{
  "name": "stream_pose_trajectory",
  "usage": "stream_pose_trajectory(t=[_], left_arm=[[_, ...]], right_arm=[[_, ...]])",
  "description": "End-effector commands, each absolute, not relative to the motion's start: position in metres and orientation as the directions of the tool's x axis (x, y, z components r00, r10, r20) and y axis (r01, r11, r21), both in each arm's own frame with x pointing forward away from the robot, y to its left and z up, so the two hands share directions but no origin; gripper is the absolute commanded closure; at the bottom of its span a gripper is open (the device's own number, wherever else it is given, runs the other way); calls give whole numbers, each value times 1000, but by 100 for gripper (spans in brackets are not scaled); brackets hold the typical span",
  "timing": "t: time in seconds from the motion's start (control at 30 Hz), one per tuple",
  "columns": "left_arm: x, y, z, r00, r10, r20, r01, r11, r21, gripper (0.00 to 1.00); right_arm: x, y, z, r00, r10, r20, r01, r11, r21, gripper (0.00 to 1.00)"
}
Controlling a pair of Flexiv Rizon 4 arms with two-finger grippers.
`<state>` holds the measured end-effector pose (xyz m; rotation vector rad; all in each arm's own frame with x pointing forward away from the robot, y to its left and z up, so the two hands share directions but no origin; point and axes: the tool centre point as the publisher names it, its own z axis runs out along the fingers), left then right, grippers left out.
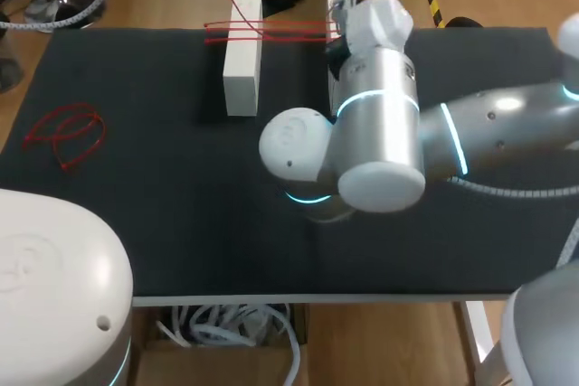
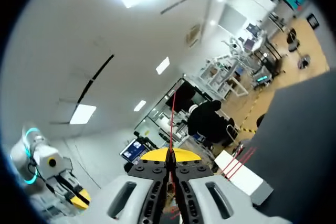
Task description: Grab the tape and strap the tape.
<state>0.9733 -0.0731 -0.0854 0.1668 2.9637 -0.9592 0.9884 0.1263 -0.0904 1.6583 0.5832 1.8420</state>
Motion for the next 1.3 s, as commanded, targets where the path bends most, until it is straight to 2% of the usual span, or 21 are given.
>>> stream_pose_trajectory(t=[0.03, 0.27, 0.53, 1.3], left_arm=[[974, -73, -84, -994, 97, -50, 108, 808, -580, 100], [974, -73, -84, -994, 97, -50, 108, 808, -580, 100], [974, -73, -84, -994, 97, -50, 108, 808, -580, 100], [974, -73, -84, -994, 97, -50, 108, 808, -580, 100]], right_arm=[[982, 133, -80, -43, 887, 459, -141, -460, 877, 100], [973, 148, -76, -31, 938, 345, -137, -346, 928, 100], [969, 160, -78, -15, 953, 302, -101, -302, 948, 100], [966, 163, -75, -42, 940, 339, -92, -341, 935, 100]])
